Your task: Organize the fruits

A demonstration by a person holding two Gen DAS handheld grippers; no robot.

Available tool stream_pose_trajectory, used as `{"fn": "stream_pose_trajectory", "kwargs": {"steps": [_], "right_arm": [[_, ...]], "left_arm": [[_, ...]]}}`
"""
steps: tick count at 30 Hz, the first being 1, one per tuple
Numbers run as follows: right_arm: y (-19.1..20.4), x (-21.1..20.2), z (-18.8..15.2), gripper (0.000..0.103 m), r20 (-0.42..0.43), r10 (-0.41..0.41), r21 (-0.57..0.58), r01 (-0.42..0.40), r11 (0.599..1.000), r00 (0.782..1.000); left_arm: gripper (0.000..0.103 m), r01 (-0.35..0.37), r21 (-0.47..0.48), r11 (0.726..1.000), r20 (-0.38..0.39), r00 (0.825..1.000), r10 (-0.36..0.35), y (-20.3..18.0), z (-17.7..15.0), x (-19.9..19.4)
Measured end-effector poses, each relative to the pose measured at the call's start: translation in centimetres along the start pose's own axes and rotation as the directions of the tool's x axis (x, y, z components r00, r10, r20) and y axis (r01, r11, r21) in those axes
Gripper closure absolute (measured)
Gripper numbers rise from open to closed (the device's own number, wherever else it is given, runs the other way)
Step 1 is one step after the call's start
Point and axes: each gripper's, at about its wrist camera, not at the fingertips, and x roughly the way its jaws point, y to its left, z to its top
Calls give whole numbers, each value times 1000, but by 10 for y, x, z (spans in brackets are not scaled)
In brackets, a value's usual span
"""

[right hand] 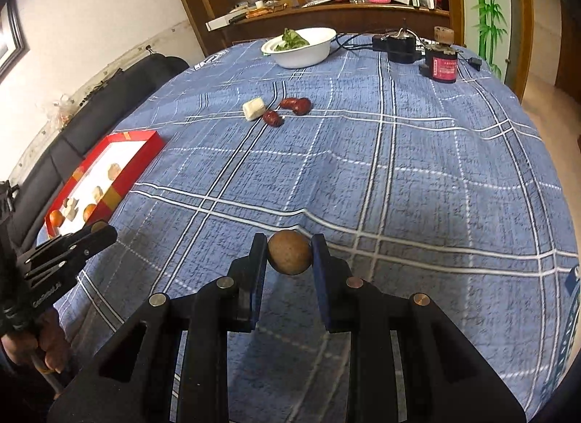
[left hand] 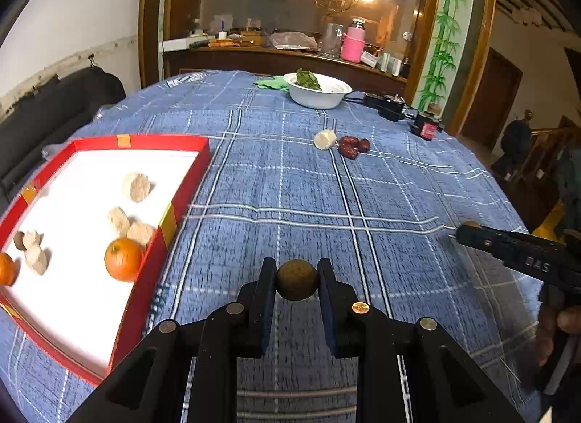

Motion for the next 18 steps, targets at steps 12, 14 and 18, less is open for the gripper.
{"fn": "stream_pose_trajectory", "kwargs": {"steps": [12, 14, 18], "right_arm": [[36, 11, -10, 80, -39, 16, 6, -16, 1000, 999], [40, 12, -11, 80, -43, 22, 1, -22, 1000, 999], [50, 11, -14, 80, -44, 45, -12, -45, 999, 998]], "left_arm": [[81, 37, -7, 999, 11, 999, -37, 13, -17, -10], [81, 33, -13, 999, 13, 999, -32, 15, -18, -10], [81, 13, -30, 999, 20, 1000, -13, 18, -19, -14]]}}
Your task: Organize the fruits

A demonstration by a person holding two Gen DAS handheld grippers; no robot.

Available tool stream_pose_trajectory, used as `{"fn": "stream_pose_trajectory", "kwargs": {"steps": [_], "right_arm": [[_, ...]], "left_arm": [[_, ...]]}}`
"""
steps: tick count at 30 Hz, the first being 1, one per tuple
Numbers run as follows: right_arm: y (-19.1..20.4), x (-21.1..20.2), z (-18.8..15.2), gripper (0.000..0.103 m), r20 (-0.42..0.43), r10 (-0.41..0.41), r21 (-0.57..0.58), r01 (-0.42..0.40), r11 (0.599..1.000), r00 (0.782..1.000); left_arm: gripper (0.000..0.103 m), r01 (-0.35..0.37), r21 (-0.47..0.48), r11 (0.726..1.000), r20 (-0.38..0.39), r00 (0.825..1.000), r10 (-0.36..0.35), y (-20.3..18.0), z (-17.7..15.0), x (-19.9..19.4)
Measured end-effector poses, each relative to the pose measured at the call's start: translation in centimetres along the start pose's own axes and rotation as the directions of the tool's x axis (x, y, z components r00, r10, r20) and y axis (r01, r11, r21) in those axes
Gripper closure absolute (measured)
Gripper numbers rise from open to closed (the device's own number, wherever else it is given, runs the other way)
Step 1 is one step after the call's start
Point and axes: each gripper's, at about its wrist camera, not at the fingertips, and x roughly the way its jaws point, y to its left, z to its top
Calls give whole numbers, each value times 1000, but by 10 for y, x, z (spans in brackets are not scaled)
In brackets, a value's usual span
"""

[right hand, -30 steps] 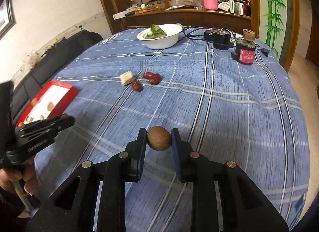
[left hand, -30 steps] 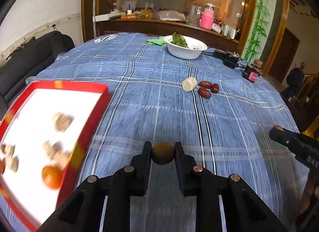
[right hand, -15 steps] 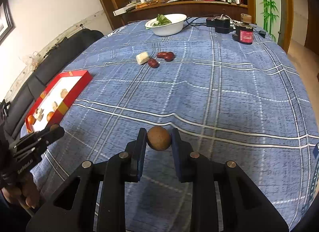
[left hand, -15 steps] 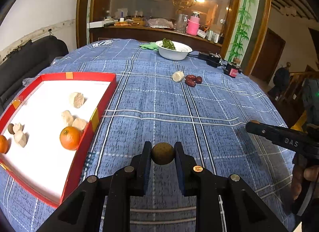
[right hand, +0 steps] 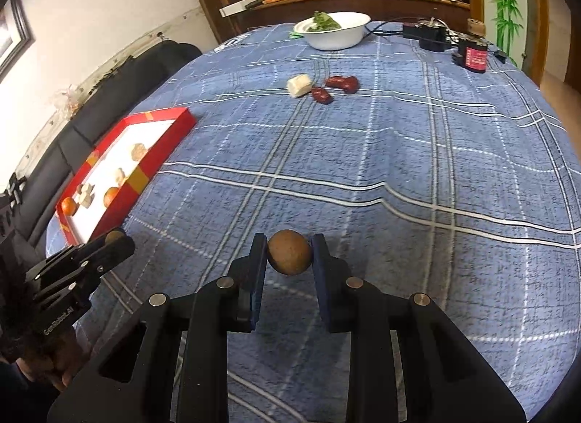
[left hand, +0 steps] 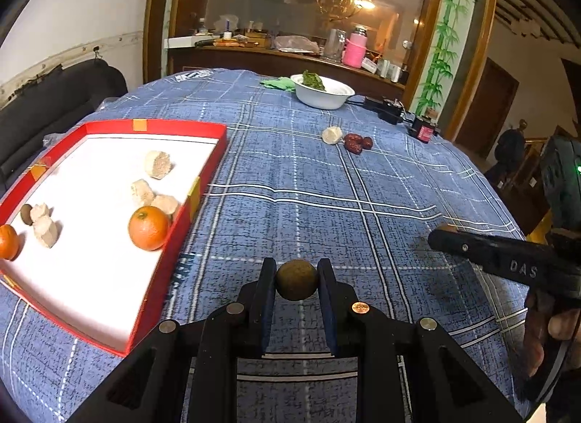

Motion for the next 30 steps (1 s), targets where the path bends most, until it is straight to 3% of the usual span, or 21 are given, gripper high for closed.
{"fn": "stream_pose_trajectory", "kwargs": {"steps": [12, 30], "right_arm": [[35, -5, -12, 79, 22, 116, -72, -114, 991, 993], [89, -5, -8, 79, 5, 211, -212, -205, 956, 977]], "left_arm": [[81, -137, -80, 987, -16, 991, 136, 18, 3, -14], [81, -292, -172, 941, -41, 956, 289, 62, 9, -29]]}}
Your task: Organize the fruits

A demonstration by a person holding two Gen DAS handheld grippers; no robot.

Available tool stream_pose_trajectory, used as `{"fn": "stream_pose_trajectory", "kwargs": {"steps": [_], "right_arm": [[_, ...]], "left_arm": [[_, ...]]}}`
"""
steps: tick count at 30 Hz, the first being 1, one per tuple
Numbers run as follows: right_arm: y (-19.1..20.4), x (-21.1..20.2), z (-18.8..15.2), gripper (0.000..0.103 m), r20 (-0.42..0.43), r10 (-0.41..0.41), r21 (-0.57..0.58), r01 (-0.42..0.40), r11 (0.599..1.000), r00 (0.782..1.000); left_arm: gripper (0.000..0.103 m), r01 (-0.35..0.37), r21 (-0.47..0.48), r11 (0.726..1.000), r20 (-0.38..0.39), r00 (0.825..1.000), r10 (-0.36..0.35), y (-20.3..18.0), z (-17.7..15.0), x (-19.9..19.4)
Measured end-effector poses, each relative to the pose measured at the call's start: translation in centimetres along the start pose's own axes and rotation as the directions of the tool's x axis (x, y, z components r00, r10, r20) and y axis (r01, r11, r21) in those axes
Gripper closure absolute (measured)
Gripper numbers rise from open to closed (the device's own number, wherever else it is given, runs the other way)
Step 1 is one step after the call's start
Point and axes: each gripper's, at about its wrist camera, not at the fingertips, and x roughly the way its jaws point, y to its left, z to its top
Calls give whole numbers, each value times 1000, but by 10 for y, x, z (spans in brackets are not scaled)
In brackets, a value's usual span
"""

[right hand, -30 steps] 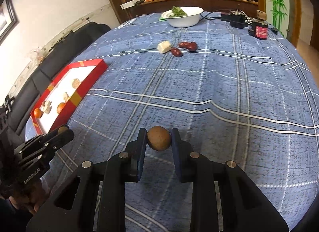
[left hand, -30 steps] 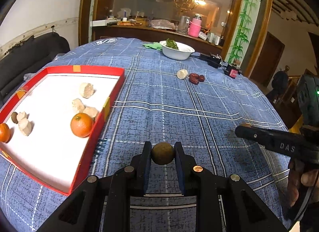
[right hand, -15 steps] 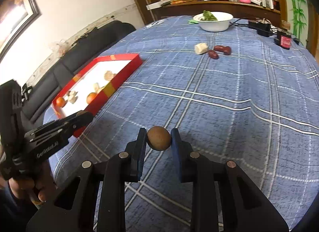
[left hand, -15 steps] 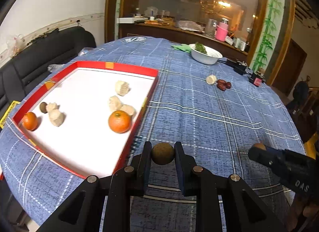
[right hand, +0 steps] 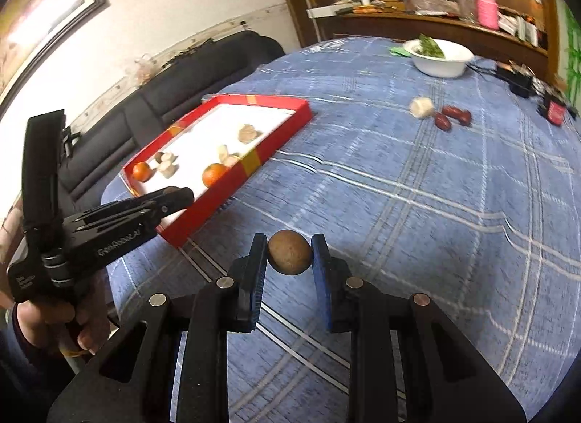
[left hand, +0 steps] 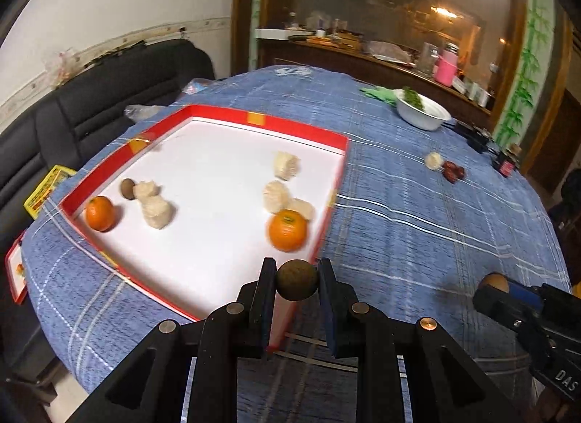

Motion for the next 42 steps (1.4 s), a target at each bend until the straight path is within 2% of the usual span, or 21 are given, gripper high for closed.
{"fn": "stream_pose_trajectory", "kwargs": {"steps": [6, 10, 14, 20, 27, 35, 37, 39, 40, 42], "right_arm": [[24, 13, 28, 79, 15, 24, -67, -23, 997, 1000], [42, 27, 53, 79, 32, 50, -108, -47, 993, 998], [58, 49, 80, 79, 38, 70, -133, -64, 989, 997], [73, 97, 108, 79, 5, 68, -137, -67, 988, 998], [74, 134, 117, 79, -42, 59, -129, -64, 990, 997], [68, 155, 112, 79, -82, 13, -138, -25, 990, 997], [67, 159, 111, 78, -99, 8, -135, -22, 991, 995], [67, 159, 110, 77, -106, 8, -140, -23, 990, 994], [68, 158, 110, 73, -104, -3, -146, -12, 989, 995], [68, 154, 111, 47, -97, -6, -145, -8, 989, 995]], "left_arm": [[81, -64, -67, 996, 10, 998, 64, 33, 18, 8], [81, -120, -108, 987, 27, 992, 124, 54, 43, 15], [81, -170, -131, 977, 19, 985, 174, 68, 65, 33], [81, -195, -155, 968, -6, 980, 197, 76, 85, 57], [81, -230, -166, 959, -38, 973, 227, 83, 104, 87], [81, -274, -168, 947, -76, 961, 265, 85, 108, 105], [71, -288, -174, 942, -103, 956, 273, 87, 108, 109], [39, -300, -185, 936, -125, 952, 280, 90, 107, 111], [34, -310, -190, 932, -129, 949, 289, 91, 107, 110], [31, -345, -193, 918, -123, 937, 326, 92, 106, 105]]}}
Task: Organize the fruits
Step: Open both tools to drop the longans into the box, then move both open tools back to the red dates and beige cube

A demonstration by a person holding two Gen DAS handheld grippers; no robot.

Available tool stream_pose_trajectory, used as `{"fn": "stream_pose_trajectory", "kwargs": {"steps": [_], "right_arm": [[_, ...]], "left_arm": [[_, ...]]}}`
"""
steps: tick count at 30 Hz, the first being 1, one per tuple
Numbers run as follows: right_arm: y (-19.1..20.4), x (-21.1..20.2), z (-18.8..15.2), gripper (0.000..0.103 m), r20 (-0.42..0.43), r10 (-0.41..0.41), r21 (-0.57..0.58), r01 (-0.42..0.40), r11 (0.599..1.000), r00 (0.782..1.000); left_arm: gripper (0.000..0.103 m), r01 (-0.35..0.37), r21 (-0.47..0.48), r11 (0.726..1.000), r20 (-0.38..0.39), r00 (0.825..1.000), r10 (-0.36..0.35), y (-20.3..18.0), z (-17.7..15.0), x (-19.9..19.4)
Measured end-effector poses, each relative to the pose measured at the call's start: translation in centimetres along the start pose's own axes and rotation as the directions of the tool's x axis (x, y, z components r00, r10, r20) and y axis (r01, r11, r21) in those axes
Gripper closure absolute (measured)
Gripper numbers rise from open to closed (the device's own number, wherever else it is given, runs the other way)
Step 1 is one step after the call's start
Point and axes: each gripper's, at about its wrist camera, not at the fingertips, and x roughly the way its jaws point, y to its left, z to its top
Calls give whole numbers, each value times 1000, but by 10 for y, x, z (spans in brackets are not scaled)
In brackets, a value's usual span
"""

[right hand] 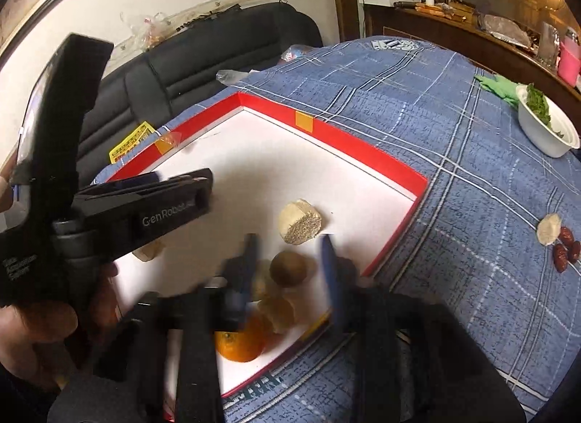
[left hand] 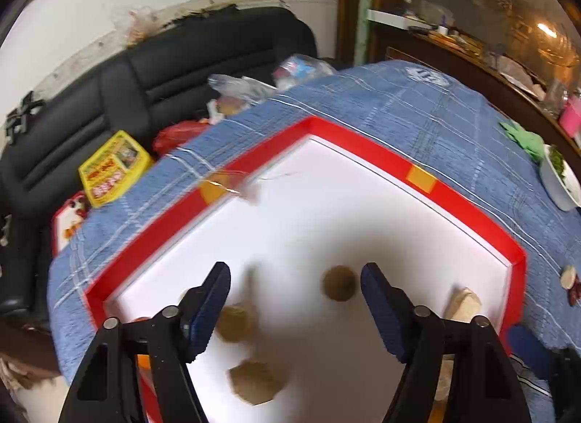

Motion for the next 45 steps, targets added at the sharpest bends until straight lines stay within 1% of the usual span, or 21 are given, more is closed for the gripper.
{"fn": "stream_pose_trajectory", "kwargs": {"steps": [3, 10, 13, 15, 17, 19, 21, 23, 25, 26, 28, 31, 34, 36, 38, 40, 41, 42, 45], "right_arm": [[-3, -14, -1, 46, 35, 17, 9, -18, 1000, 999], [-26, -60, -8, 46, 108, -19, 52, 14, 999, 994], [-46, -82, -16, 46, 129, -49, 78, 39, 996, 990], [-63, -98, -27, 47, 139, -83, 97, 70, 993, 987], [-89, -114, -44, 47, 139, -134, 131, 116, 985, 981], [-117, -123, -61, 47, 114, -187, 180, 165, 970, 976], [-151, -131, -79, 47, 80, -243, 250, 217, 944, 967], [-184, -136, -94, 47, 41, -296, 322, 268, 908, 954], [-210, -140, -105, 47, 19, -334, 369, 303, 878, 942], [-217, -140, -107, 47, 16, -343, 378, 312, 871, 939], [-229, -136, -104, 47, 5, -355, 383, 326, 864, 935], [-241, -121, -89, 47, 2, -366, 362, 341, 868, 930], [-251, -106, -71, 48, 9, -372, 356, 345, 869, 928], [-257, -95, -56, 52, 12, -364, 355, 336, 872, 931], [-259, -85, -43, 52, 15, -360, 341, 334, 879, 933], [-264, -74, -33, 62, 3, -367, 339, 344, 876, 930], [-267, -68, -30, 72, -12, -358, 344, 340, 875, 934], [-271, -61, -28, 81, -30, -335, 345, 324, 881, 942], [-271, -54, -29, 83, -32, -324, 327, 316, 890, 945]], "left_arm": [[31, 0, -10, 1000, 19, 1000, 0, 2, -2, -10], [31, 30, -11, 999, 74, 997, -30, -3, -8, -45], [31, 71, -7, 997, 105, 992, -69, -10, -15, -64], [30, 111, -1, 994, 139, 984, -110, -17, -25, -79], [29, 157, 28, 987, 158, 974, -159, -30, -39, -90], [29, 204, 80, 976, 154, 965, -214, -49, -55, -96], [29, 250, 153, 956, 133, 954, -270, -74, -71, -101], [29, 290, 234, 928, 106, 941, -320, -100, -86, -104], [29, 309, 304, 901, 80, 934, -348, -123, -98, -105], [29, 316, 337, 887, 66, 932, -357, -133, -104, -105], [29, 327, 374, 868, 45, 928, -369, -148, -112, -105], [29, 345, 400, 849, 18, 923, -384, -163, -119, -103], [29, 355, 404, 843, 4, 921, -389, -170, -119, -99], [29, 367, 402, 839, -5, 917, -399, -174, -117, -95], [29, 375, 401, 836, -13, 914, -404, -180, -114, -92], [29, 386, 400, 831, -22, 911, -412, -187, -112, -88], [29, 389, 399, 830, -24, 910, -415, -190, -111, -87], [29, 395, 398, 828, -28, 907, -419, -196, -110, -85], [28, 414, 402, 817, -39, 899, -436, -214, -105, -82]]}}
